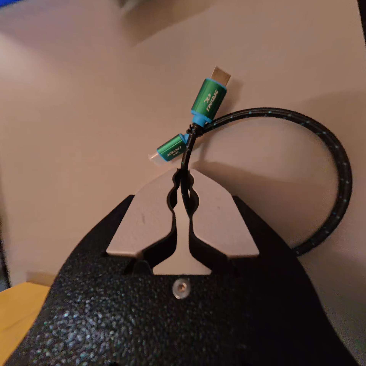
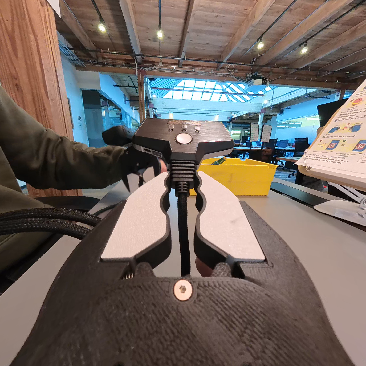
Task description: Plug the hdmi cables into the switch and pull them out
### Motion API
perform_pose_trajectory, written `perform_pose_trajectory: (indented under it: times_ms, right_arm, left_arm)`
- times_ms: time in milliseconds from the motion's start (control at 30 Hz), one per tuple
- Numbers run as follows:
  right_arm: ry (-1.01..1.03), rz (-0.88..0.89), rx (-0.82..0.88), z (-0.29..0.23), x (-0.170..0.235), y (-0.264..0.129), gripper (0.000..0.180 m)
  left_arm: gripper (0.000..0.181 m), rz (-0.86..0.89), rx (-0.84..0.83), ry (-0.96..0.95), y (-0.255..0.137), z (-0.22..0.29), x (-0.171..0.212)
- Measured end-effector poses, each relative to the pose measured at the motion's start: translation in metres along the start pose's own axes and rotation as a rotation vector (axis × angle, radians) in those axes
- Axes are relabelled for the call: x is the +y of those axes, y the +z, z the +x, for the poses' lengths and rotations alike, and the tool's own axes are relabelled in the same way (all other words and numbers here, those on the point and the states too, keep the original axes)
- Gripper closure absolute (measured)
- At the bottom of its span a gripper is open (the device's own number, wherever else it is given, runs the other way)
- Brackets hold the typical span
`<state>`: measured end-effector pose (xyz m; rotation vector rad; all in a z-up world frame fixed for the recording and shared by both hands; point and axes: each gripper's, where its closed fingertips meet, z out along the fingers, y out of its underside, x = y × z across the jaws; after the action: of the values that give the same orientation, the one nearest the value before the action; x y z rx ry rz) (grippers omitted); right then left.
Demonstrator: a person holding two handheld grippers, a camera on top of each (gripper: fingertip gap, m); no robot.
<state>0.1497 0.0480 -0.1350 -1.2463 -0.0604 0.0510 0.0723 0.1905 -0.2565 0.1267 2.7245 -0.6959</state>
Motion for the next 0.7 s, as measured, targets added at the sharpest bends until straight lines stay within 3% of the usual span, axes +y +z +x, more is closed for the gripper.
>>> perform_pose_trajectory:
  times_ms: [33, 267, 367, 500, 700]
  right_arm:
    - [0.000, -0.003, -0.003, 0.000, 0.000, 0.000, 0.158]
    - [0.005, -0.013, -0.011, -0.001, 0.001, 0.001, 0.158]
    - [0.009, -0.019, -0.016, -0.001, 0.002, 0.002, 0.158]
    - [0.007, -0.023, -0.017, -0.001, 0.003, 0.002, 0.158]
    - [0.005, -0.011, -0.012, -0.001, 0.001, 0.000, 0.158]
  left_arm:
    - [0.175, -0.005, 0.018, -0.029, 0.003, 0.004, 0.001]
    - [0.163, 0.080, 0.032, -0.272, -0.006, 0.008, -0.014]
    - [0.155, 0.117, -0.019, -0.214, -0.007, 0.008, -0.028]
    - [0.156, 0.043, -0.015, -0.051, 0.005, 0.017, -0.026]
    - [0.151, 0.089, 0.003, -0.042, 0.021, 0.014, -0.028]
